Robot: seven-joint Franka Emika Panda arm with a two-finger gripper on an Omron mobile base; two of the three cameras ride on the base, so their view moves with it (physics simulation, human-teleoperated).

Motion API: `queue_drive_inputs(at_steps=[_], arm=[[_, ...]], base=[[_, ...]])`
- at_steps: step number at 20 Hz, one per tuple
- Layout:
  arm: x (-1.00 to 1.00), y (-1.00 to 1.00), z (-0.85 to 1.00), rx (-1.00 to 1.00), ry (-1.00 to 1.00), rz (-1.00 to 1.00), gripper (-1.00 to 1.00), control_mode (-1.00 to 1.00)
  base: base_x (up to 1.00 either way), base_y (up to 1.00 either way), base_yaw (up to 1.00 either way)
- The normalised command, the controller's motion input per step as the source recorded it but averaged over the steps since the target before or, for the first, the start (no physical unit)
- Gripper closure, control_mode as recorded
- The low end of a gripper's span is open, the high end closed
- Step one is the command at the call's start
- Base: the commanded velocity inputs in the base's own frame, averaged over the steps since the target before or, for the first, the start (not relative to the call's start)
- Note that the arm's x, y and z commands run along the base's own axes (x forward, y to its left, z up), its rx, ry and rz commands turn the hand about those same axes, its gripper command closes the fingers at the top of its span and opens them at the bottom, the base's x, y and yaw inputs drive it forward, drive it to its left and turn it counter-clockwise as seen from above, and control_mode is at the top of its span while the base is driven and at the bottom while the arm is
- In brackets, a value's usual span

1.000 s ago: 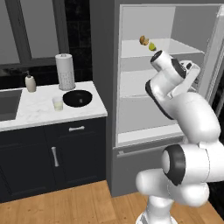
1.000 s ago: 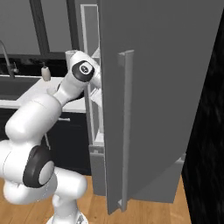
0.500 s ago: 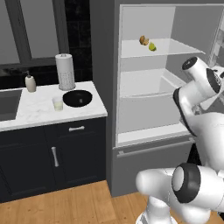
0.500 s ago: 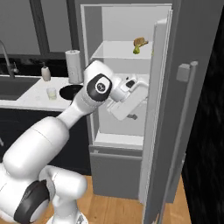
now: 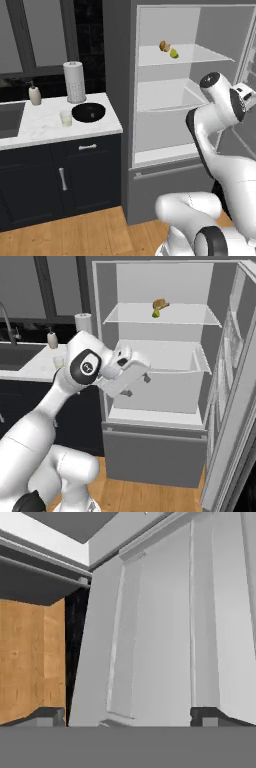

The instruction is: Grab a lemon wedge from the fridge and one ice cube from the ice bowl, and put them in the glass of lemonade.

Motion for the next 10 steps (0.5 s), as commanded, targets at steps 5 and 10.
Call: queue_drive_inputs(at_steps=[5,10], arm=[[-0.34,1.00,-0.12,0.31,-0.35,-0.04,-1.00,-1.00],[-0.48,0.81,-0.24,0.45,-0.29,-0.05,-1.00,-1.00]], base=[[0.00,0.00,0.00],[0.00,0.00,0.00]])
